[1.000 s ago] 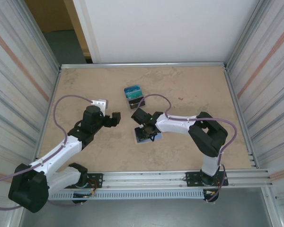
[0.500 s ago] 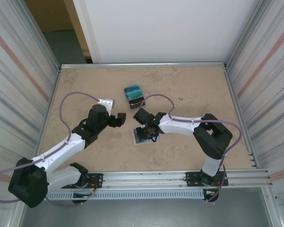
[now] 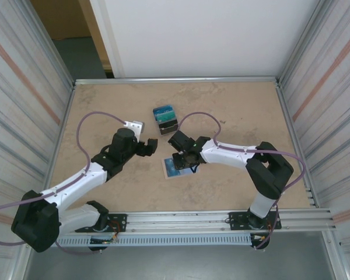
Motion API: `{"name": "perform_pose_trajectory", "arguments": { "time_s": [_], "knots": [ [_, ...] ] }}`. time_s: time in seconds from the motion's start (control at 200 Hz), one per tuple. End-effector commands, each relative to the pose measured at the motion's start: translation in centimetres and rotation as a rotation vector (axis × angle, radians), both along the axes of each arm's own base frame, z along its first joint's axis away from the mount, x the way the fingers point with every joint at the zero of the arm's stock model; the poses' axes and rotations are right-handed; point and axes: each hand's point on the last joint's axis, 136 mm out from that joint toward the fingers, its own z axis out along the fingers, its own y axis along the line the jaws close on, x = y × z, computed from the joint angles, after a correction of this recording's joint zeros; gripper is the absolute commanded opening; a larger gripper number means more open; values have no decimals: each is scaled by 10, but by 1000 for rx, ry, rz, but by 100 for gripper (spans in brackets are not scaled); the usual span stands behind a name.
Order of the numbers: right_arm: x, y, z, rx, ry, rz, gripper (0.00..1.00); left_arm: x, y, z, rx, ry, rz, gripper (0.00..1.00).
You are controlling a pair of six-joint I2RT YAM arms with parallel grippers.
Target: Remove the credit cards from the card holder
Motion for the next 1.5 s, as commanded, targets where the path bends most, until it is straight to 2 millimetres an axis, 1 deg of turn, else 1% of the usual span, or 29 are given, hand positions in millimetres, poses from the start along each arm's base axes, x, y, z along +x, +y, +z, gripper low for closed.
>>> {"name": "perform_pose_trajectory", "arguments": {
  "time_s": [0.0,0.105,0.18,0.296,0.446,0.626,0.727,0.842,0.997,1.102,1.308,1.493],
  "knots": [
    [2,-27,4,-62,-18,-67,27,7,-2,16,15,-49,6,99],
    [5,-38,4,-75,-21,-95,27,6,-2,15,20,-47,8,99],
    [6,-38,5,-64,-23,-97,27,6,-1,14,24,-45,12,99],
    [0,-25,11,-46,-44,-33,28,6,2,13,17,-42,35,99],
    [-9,-5,20,-80,-74,40,27,8,9,11,24,-33,84,99],
    [-19,20,8,-55,-17,74,28,9,14,7,36,-18,111,99],
    [-23,32,2,-49,2,94,31,9,16,7,42,-15,120,99],
    [-27,41,-5,-53,18,113,36,9,18,7,47,-16,124,99],
    [-29,43,-12,-77,27,125,43,9,19,7,51,-20,129,99],
    [-29,42,-15,-101,22,128,46,9,20,5,54,-14,129,99],
    [-26,34,-27,-164,20,116,46,9,17,3,54,-2,118,99],
    [-28,33,-36,-175,40,118,46,9,16,1,59,7,114,99]
  ]
}}
